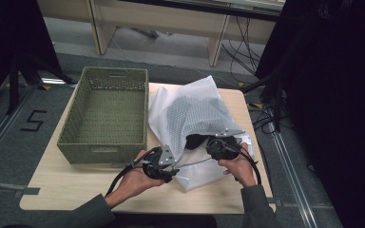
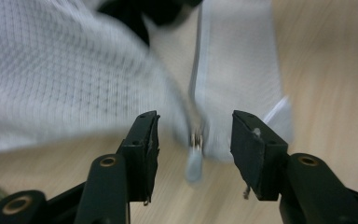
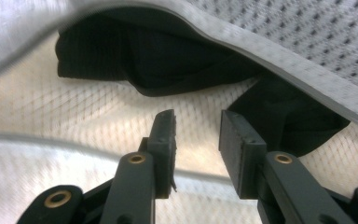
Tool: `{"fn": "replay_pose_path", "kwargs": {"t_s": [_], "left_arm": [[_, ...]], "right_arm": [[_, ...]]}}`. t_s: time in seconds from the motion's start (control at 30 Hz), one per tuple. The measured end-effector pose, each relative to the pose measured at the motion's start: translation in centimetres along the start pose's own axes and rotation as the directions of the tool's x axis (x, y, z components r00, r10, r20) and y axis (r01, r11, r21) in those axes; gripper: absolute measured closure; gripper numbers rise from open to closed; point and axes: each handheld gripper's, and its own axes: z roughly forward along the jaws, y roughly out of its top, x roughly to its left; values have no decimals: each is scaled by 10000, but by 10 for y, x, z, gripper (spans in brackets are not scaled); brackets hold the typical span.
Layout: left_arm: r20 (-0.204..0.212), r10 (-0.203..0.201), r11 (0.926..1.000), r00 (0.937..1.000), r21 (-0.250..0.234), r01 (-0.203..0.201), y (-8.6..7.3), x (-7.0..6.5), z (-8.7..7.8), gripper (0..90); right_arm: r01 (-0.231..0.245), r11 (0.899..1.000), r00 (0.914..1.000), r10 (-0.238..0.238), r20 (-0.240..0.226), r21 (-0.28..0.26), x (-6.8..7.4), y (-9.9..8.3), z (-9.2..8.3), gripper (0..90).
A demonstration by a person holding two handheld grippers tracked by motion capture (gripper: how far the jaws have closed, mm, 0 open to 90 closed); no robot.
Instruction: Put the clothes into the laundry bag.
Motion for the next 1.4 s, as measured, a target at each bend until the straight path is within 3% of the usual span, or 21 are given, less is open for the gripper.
{"fn": "replay_pose_path", "kwargs": {"t_s": [0.13, 0.17, 0.2, 0.27, 0.33, 0.4, 0.47, 0.53, 0.57, 0.63, 0.7, 0.77, 0.8, 0.83, 0.93, 1.0, 1.03, 1.13, 1.23, 1.3, 1.4], "left_arm": [[91, 441, 9987, 9990, -268, -438, 10, -18, -6, 446], [359, 469, 9986, 9983, -256, -460, 10, -21, -3, 445], [755, 365, 9993, 9965, 10, -367, 7, -27, 7, 445], [797, 392, 9992, 9960, 68, -398, 5, -29, 13, 438], [1280, 830, 9922, 9883, 821, -939, -3, -32, 36, 432], [1440, 691, 9906, 9872, 1072, -850, -8, -30, 45, 437], [1736, 592, 9854, 9830, 1474, -854, -14, -27, 53, 459], [1930, 911, 9785, 9770, 1649, -1239, -19, -25, 57, 603], [2012, 1107, 9727, 9733, 1789, -1476, -20, -23, 58, 694], [2156, 1197, 9694, 9691, 1855, -1610, -22, -24, 55, 877], [2052, 1450, 9664, 9679, 1804, -1830, -23, -24, 50, 881], [2043, 1836, 9586, 9615, 1795, -2211, -24, -21, 40, 882], [1916, 1636, 9632, 9677, 1811, -1987, -27, -13, 29, 882], [1880, 1576, 9643, 9694, 1821, -1921, -29, -10, 26, 880], [1567, 1687, 9600, 9731, 1977, -1983, -39, -6, 16, 874], [1675, 1627, 9565, 9724, 2151, -1971, -45, -5, 13, 873], [1702, 1535, 9586, 9734, 2135, -1884, -47, -6, 13, 873], [1768, 1591, 9551, 9713, 2216, -1968, -50, -6, 16, 873], [1794, 1600, 9529, 9707, 2285, -1993, -51, -8, 20, 875], [1858, 1852, 9479, 9650, 2253, -2253, -51, -8, 19, 877], [1910, 1744, 9493, 9660, 2278, -2165, -51, -8, 19, 879]], "right_arm": [[204, 9998, 9998, -204, 64, -84, -1, -1, -1, 672], [212, 9997, 9997, -212, 75, -94, -1, -1, 0, 672], [228, 9997, 9997, -227, 88, -97, -2, -2, 1, 674], [-96, 10000, 10000, 97, -17, 12, 2, -3, 1, 674], [-319, 9991, 9994, 322, -106, 292, 4, -1, -2, 674], [180, 9997, 9998, -179, -91, 140, 1, -1, -1, 674], [-5, 10000, 9997, 6, -224, 27, 3, -1, 0, 671], [283, 9996, 9995, -284, -103, -99, 1, -2, 3, 668], [-310, 9990, 9990, 321, -321, 323, 5, -1, 0, 668], [-243, 9993, 9993, 251, -288, 300, 4, -2, 1, 671], [-286, 9991, 9991, 295, -299, 305, 5, -2, 0, 673], [241, 9994, 9994, -234, -251, 253, 2, -1, -2, 685], [-45, 10000, 9996, 47, -288, 69, 6, -2, 0, 692], [-243, 9991, 9985, 259, -481, 343, 8, -1, -3, 693], [634, 9978, 9959, -619, -658, 216, 20, -2, -1, 710], [739, 9963, 9934, -698, -911, 435, 34, -3, 0, 738], [1087, 9929, 9897, -1035, -991, 488, 41, -2, 0, 772], [1534, 9878, 9851, -1509, -821, 259, 53, 2, 9, 822], [1456, 9887, 9877, -1431, -623, 366, 61, 6, 28, 836], [1471, 9878, 9881, -1444, -522, 519, 60, 9, 41, 840], [1556, 9840, 9878, -1544, -205, 867, 56, 14, 54, 846]]}}
